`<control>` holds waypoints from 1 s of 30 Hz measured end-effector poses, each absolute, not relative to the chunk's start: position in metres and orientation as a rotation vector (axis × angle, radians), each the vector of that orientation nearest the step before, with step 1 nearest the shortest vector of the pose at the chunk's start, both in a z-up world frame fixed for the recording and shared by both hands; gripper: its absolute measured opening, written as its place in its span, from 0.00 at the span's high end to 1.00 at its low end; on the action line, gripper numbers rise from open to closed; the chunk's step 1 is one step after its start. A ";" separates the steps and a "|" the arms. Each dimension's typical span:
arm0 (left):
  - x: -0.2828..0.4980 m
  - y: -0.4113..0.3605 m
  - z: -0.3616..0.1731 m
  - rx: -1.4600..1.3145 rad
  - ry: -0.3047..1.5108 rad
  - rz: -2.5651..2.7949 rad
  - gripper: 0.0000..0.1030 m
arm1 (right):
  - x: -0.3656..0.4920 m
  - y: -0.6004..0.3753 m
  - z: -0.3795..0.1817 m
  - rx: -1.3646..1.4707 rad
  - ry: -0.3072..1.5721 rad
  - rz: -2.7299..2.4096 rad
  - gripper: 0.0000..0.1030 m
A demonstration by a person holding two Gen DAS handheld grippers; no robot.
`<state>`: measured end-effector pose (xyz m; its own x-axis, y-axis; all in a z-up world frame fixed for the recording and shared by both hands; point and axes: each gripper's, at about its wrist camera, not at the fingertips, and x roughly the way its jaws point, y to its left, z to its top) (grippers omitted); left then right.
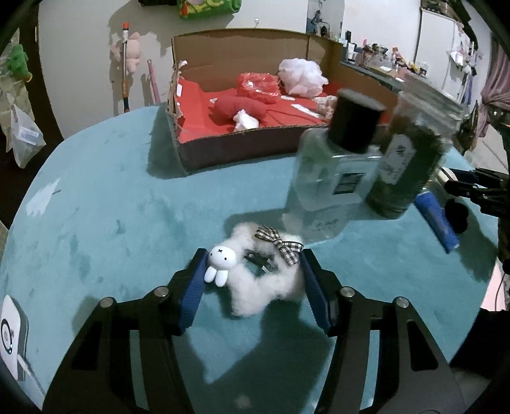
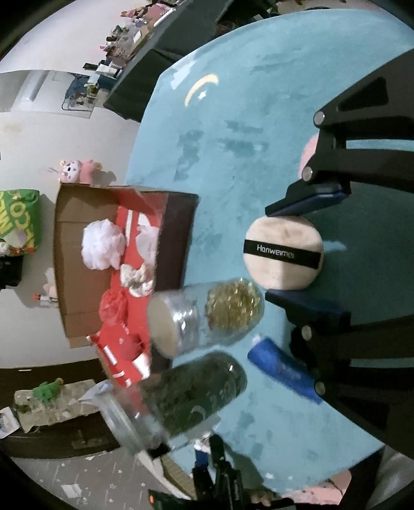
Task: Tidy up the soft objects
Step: 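Lift and carry the plush bunny and powder puff over the box with both tools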
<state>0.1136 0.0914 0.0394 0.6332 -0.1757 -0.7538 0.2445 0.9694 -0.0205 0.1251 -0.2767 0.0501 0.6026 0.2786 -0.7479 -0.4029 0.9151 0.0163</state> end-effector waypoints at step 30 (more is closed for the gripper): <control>0.074 0.012 0.059 0.094 0.803 -0.507 0.46 | 0.075 -0.204 0.061 -0.170 0.794 0.614 0.53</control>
